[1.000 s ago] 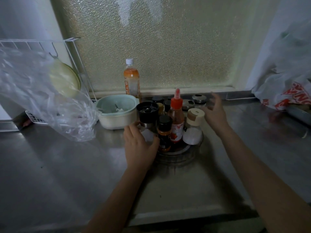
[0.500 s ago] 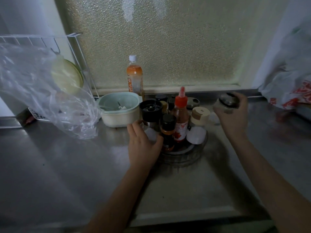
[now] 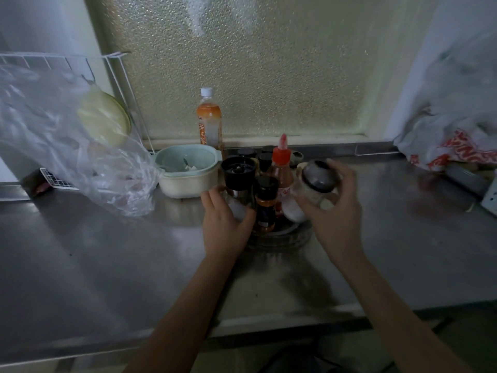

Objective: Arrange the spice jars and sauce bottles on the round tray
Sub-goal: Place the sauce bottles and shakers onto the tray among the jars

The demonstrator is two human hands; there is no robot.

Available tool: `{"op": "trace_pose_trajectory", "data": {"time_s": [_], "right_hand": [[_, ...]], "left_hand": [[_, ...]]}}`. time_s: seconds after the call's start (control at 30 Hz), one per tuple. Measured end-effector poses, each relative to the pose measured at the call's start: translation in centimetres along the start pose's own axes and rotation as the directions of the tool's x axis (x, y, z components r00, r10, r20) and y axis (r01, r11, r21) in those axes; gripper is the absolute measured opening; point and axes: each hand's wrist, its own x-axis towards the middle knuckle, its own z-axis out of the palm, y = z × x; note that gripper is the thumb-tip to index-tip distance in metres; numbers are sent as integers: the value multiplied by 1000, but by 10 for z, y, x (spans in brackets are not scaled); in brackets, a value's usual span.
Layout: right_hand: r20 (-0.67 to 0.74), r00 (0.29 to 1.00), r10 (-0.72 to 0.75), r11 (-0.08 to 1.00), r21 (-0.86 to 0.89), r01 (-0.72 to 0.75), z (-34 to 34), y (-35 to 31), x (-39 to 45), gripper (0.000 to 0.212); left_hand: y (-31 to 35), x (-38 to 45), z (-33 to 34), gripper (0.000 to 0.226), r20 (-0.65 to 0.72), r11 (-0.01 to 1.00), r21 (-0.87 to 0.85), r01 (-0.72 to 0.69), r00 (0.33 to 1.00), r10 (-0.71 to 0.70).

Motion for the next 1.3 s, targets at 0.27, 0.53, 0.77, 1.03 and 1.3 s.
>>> {"op": "trace_pose_trajectory", "data": {"time_s": [0.27, 0.53, 0.77, 1.03, 1.3], "right_hand": [[150, 987, 60, 988, -148, -37, 7, 20, -13, 60], [71, 997, -26, 982, -186, 39, 6, 17, -2, 42], [193, 981, 17, 927, -370, 57, 23, -7, 51, 47], [277, 957, 85, 874, -483, 62, 43, -10, 61, 36], [-168, 960, -224, 969, 66, 237, 25, -45, 63, 28]], "left_hand": [[-2, 2, 3, 56, 44, 998, 42, 46, 998, -48], [-4, 3, 4, 56, 63, 996, 42, 81, 994, -84], [-4, 4, 2, 52, 66, 991, 28, 130, 989, -132], [-3, 0, 3, 53, 75, 997, 67, 24, 997, -29], [-2, 1, 1, 51, 7, 996, 54, 73, 997, -73]]}}
